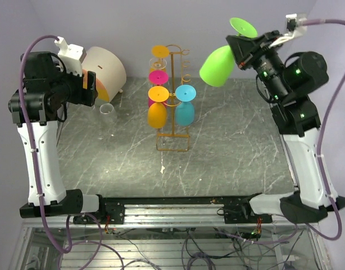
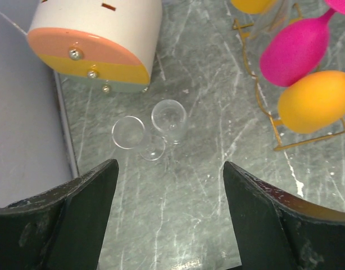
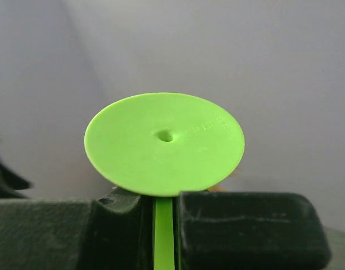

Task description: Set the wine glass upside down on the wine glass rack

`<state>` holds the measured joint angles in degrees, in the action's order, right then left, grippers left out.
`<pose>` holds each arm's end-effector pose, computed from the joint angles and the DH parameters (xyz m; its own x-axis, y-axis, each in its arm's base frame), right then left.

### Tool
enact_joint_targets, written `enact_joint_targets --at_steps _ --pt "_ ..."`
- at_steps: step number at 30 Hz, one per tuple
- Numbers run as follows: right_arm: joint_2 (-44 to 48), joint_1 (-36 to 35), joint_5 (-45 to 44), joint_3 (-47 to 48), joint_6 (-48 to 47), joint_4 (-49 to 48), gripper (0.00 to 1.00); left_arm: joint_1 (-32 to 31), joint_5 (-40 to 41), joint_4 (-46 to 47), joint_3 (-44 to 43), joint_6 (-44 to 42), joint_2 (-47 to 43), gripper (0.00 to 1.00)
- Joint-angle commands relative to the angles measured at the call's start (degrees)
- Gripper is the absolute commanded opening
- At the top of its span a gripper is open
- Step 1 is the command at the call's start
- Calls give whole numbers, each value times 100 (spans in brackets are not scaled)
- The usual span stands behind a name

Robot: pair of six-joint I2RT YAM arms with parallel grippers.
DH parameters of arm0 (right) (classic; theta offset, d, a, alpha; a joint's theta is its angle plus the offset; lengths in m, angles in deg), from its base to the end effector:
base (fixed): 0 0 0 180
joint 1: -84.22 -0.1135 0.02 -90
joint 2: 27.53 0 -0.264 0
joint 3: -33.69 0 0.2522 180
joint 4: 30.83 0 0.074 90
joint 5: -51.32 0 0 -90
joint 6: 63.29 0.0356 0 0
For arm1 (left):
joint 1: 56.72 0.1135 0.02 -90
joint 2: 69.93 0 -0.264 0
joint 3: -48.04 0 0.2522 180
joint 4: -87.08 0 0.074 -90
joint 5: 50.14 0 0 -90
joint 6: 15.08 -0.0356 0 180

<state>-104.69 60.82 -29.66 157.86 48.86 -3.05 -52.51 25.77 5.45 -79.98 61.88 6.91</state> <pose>0.2147 0.0990 0.5913 0.0809 0.4407 -0.8940 -0.6031 0.7357 0.3082 0.2116 0.0069 0.5121 -0.4612 0.1855 -0.8677 0.2486 0.9658 0.0743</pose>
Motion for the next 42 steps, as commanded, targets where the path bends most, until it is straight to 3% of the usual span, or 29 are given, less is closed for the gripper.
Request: enact_joint_targets --at_steps 1,7,14,17,27,35,42 --pt "181 150 -1157 -922 -1965 -43 0 187 -773 -95 -130 146 56 85" --pt "315 586 -749 -2350 -2875 -1362 0 274 -1176 -179 -22 126 380 83" --pt "-280 1261 1336 -3004 -3064 -2240 0 273 -1573 -134 438 50 394 82" --pt "-504 1521 2797 -3298 -3325 -2869 0 273 -1493 -105 604 65 448 81" --pt "-933 1524 5087 -3765 -3767 -3842 0 272 -1525 -83 801 73 553 81" --pt "-1773 1534 5711 -2848 -3801 -3296 0 273 -1575 -90 838 96 598 81" --pt "-2132 1510 5923 -2612 -3241 -3866 0 265 -1563 -90 836 101 675 81"
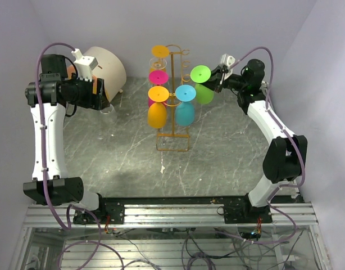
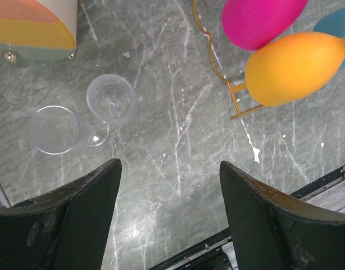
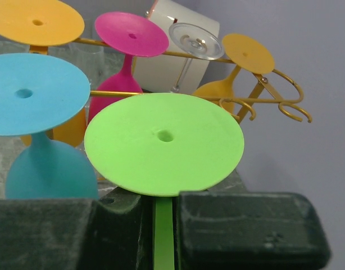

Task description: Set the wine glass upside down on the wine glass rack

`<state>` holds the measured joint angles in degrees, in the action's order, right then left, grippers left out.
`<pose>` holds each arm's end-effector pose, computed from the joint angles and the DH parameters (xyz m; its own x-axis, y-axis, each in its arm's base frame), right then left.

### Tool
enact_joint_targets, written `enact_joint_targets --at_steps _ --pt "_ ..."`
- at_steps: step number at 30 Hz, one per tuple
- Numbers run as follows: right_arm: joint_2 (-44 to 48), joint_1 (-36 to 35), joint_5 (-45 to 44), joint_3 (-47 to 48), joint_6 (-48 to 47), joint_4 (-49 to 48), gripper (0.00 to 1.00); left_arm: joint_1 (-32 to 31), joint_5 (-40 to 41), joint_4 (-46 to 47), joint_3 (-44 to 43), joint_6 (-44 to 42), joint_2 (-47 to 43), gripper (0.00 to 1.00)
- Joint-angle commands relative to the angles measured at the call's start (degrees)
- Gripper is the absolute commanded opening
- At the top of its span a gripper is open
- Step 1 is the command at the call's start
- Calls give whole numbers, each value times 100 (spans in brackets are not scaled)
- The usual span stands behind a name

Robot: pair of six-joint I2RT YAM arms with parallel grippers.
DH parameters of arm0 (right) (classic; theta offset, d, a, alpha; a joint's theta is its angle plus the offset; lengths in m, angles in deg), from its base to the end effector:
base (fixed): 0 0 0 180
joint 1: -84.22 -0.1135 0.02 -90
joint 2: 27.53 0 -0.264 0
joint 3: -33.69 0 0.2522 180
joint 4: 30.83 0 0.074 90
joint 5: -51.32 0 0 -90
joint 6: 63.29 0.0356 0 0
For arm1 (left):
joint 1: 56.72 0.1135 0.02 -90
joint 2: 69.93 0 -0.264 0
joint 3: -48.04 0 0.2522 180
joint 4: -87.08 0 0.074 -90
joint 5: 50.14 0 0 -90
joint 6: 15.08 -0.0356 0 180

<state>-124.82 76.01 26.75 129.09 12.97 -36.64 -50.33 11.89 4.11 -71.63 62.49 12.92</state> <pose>0.3855 0.0883 0.3731 0.2931 -0.0575 -0.9543 -0.9139 0.2762 -0.2974 0.2623 0.0126 0.4506 -0.6515 0.1183 -0.7493 0.3736 0.9097 -0.1812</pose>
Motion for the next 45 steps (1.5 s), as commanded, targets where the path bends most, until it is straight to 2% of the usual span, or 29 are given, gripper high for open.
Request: enact_joint_targets --at_steps 1,5,12,18,28,36,39,42,43,44,45 --pt "-169 -17 303 298 448 -568 0 48 -174 35 -20 45 92 81" --pt "-354 -133 330 548 457 -294 0 53 -181 22 -44 38 170 81" --pt "-662 -388 176 1057 -136 684 0 53 -148 23 -52 39 199 81" --pt "-701 -422 224 1085 -252 828 0 49 -191 30 -18 34 180 80" --pt "-711 -540 74 1253 -1024 1751 0 52 -198 48 9 30 212 80" --pt "-867 -667 -153 1466 -1229 2074 1 55 -207 39 66 8 200 80" --pt "-774 -704 -415 1290 -1072 1854 23 52 -200 31 70 3 205 81" --pt "-577 -692 -544 929 -1001 1511 35 52 -200 30 64 0 216 80" --pt "-512 -691 -553 832 -1054 1458 42 55 -198 38 78 4 215 80" --pt "-451 -690 -589 739 -1080 1400 84 53 -207 39 71 3 229 80" --pt "-396 -683 -669 651 -1060 1332 98 50 -216 33 76 3 241 80"
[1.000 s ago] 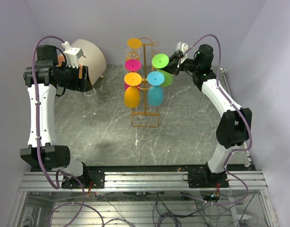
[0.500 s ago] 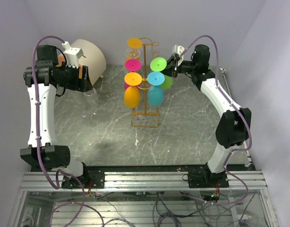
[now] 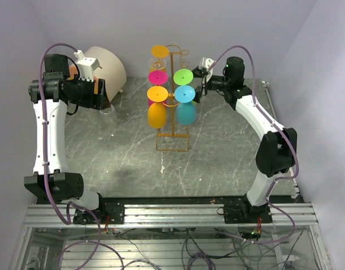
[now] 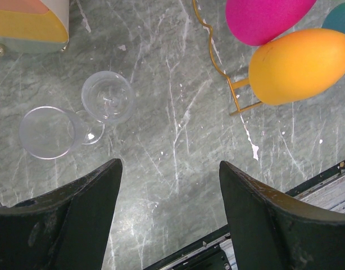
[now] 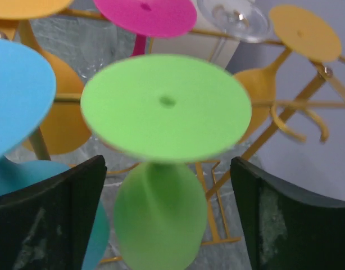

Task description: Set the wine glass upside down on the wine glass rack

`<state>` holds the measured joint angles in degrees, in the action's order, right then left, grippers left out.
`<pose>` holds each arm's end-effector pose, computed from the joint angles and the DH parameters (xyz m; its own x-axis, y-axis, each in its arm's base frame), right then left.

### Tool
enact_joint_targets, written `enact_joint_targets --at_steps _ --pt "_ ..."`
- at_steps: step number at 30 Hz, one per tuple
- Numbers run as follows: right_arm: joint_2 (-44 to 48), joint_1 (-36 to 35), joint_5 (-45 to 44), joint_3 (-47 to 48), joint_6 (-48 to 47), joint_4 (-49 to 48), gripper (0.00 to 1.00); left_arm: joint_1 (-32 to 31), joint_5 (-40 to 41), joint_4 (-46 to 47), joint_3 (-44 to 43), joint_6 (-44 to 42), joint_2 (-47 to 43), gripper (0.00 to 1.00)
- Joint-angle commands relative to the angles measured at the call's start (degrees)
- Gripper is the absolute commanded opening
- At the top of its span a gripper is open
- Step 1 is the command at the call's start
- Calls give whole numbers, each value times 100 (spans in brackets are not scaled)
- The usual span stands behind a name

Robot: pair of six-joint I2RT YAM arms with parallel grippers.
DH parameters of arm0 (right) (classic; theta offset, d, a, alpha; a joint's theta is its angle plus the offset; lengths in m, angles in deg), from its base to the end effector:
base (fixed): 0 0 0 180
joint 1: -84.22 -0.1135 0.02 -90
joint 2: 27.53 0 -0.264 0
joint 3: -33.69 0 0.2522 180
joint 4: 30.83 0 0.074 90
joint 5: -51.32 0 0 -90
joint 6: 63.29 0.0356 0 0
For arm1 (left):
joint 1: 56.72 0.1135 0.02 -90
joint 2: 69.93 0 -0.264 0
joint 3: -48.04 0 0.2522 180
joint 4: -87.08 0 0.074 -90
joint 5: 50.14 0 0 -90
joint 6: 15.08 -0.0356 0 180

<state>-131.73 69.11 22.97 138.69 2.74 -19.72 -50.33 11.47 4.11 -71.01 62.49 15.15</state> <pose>0.4035 0.1414 0.3567 0.2320 -0.1372 -0.9630 -0.9471 0.1937 -0.2558 0.2758 0.0139 0.4380 -0.6868 0.1136 -0.7179 0.3686 0.9058 -0.2092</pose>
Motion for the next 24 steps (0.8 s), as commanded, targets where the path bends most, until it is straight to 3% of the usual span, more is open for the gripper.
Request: enact_joint_targets --at_steps 1,6,14,17,21,24 --pt "341 6 -360 -377 -29 -400 100 48 -183 31 3 -2 32 80" --pt "589 103 -605 -617 -10 -504 100 34 -239 -19 -59 -42 106 80" --pt "1597 647 -850 -1848 1258 -2499 100 -409 309 -197 -702 -194 665 78" --pt "1924 757 -1008 -2067 1030 -2200 100 -561 588 -115 -763 -190 817 77" --pt "2822 774 -2272 -2699 953 -1628 100 -583 737 -83 -876 -199 1036 77" --pt "3874 774 -3937 -3655 1865 -1644 100 -602 1127 98 -839 -216 1138 77"
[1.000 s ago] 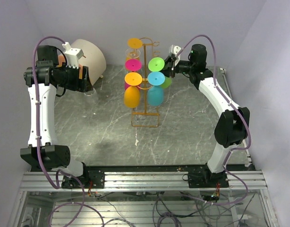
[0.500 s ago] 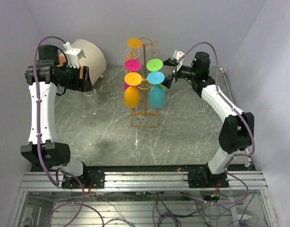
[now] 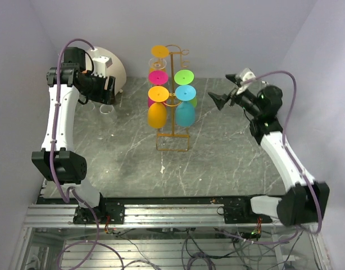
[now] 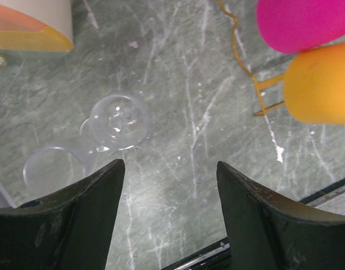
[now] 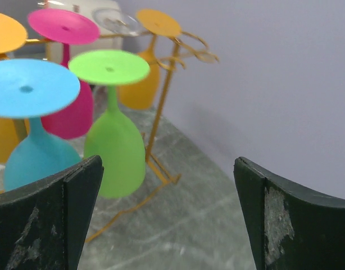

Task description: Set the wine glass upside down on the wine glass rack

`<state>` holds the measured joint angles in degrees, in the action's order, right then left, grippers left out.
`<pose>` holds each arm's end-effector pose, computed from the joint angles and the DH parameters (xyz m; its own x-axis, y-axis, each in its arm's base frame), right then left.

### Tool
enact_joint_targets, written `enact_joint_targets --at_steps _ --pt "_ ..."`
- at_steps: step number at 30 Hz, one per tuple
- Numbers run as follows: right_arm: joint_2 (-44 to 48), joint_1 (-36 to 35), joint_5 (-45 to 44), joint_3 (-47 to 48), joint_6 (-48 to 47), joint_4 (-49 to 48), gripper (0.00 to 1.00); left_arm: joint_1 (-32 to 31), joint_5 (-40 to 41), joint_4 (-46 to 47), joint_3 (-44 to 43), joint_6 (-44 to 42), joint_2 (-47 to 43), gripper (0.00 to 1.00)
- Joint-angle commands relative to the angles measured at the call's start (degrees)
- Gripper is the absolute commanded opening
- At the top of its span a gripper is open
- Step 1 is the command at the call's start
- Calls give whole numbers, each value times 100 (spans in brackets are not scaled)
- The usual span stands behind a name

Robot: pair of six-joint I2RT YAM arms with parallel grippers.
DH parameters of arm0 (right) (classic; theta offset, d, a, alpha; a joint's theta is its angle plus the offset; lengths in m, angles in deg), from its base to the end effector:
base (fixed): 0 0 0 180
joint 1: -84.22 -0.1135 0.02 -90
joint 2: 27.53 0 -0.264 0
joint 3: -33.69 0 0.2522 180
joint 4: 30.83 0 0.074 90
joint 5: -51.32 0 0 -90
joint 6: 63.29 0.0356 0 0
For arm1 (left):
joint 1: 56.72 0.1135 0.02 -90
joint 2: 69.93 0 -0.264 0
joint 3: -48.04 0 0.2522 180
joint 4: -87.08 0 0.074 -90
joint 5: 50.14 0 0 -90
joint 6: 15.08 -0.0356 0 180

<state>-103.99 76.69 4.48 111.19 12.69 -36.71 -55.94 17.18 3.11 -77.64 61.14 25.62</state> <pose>0.3037 0.0647 0.3868 0.3021 -0.1383 -0.9432 -0.7170 0.6191 -0.3205 0.3269 -0.0093 0.4166 -0.7329 0.2098 -0.6472 0.4010 0.9017 -0.1618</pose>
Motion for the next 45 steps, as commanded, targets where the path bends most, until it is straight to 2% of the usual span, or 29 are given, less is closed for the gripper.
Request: enact_joint_targets --at_steps 1,2,5,7,10,14,17,22,26,34,36,39,45 --pt "1486 15 -2555 -1223 1392 60 100 -50 718 268 -166 -81 140 76" --pt "1847 22 -2938 -1565 1892 110 100 -59 871 324 -161 -95 204 76" --pt "3011 25 -3794 -2776 3842 164 100 -76 1255 418 -321 -131 471 66" --pt "3782 35 -3552 -3404 4271 246 100 -77 1584 465 -502 -118 586 62" --pt "4354 32 -3267 -3913 4650 739 100 -76 1935 496 -708 -95 631 59" --pt "4630 33 -3188 -4123 4729 1536 100 -61 2354 281 -1002 -144 578 62" --pt "4633 39 -2942 -4174 4799 1673 100 99 2535 174 -966 -226 504 63" --pt "4119 33 -2482 -4070 5199 1463 100 656 1685 -421 -1249 -568 721 62" --pt "3678 32 -2061 -3923 5311 1333 100 861 1468 -702 -1349 -892 944 62" --pt "4219 33 -2236 -4013 5086 1751 100 995 1247 -706 -1151 -950 1142 61" --pt "4289 32 -2275 -3979 4986 1947 100 1001 1324 -567 -987 -882 1169 59" --pt "4329 35 -2220 -3931 4897 2134 100 999 1550 -307 -759 -784 1215 48" --pt "4325 39 -2119 -3936 4993 2068 100 1002 1673 -78 -665 -661 1345 44"
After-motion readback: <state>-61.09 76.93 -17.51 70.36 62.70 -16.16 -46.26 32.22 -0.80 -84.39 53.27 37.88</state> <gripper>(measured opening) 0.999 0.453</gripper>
